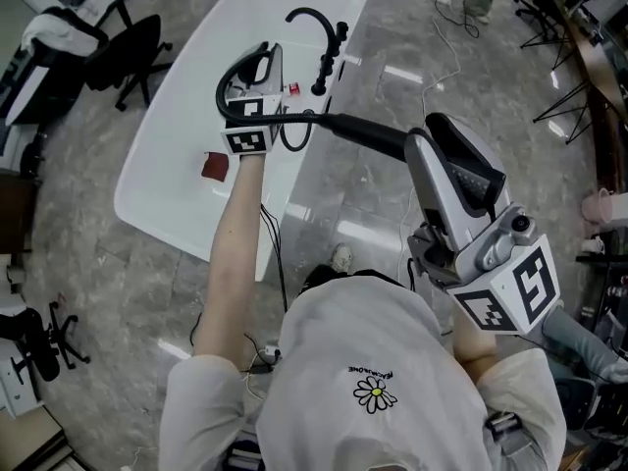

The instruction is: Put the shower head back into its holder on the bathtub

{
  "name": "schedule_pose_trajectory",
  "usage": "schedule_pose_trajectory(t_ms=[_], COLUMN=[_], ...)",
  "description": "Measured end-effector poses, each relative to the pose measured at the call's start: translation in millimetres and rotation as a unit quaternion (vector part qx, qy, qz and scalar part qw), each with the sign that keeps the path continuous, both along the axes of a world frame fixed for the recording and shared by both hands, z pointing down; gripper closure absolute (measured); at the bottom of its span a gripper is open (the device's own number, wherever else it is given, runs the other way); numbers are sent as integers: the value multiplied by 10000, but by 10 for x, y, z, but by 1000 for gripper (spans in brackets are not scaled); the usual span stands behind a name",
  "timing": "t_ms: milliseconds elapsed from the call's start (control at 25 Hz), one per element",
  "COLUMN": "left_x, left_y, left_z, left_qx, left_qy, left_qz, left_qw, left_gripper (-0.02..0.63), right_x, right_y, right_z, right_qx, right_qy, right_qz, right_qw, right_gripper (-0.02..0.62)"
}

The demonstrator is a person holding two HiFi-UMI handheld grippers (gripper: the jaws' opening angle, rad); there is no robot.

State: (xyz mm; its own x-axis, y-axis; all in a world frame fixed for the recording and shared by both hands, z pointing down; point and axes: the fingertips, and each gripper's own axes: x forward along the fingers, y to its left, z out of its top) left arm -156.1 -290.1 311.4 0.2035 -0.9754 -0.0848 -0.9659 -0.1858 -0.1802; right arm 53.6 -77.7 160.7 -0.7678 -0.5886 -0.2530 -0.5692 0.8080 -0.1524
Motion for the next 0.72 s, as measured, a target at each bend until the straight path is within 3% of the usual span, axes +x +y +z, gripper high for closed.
schedule_pose_trajectory(t_ms=[240, 360, 600, 720], left_x=[-70, -16, 114, 87], left_y=[-546, -802, -1138, -1313], left_z=[-919, -1072, -564, -182], left_qx=[620, 691, 391, 107], left_qy=[-768, -875, -751, -439], left_qz=[32, 143, 361, 431], left_qw=[9951, 9937, 9958, 9980], left_gripper=[543, 543, 543, 543], right_x=[249, 362, 272, 149], right_y=[-503, -719, -1107, -1346], right_z=[-222, -240, -101, -33], right_qx=[425, 550, 538, 518], right_qy=[-206, -188, -31, 137], right_qz=[579, 957, 1073, 1173], right_qw=[9972, 9937, 9928, 9917], right_gripper=[488, 488, 488, 488])
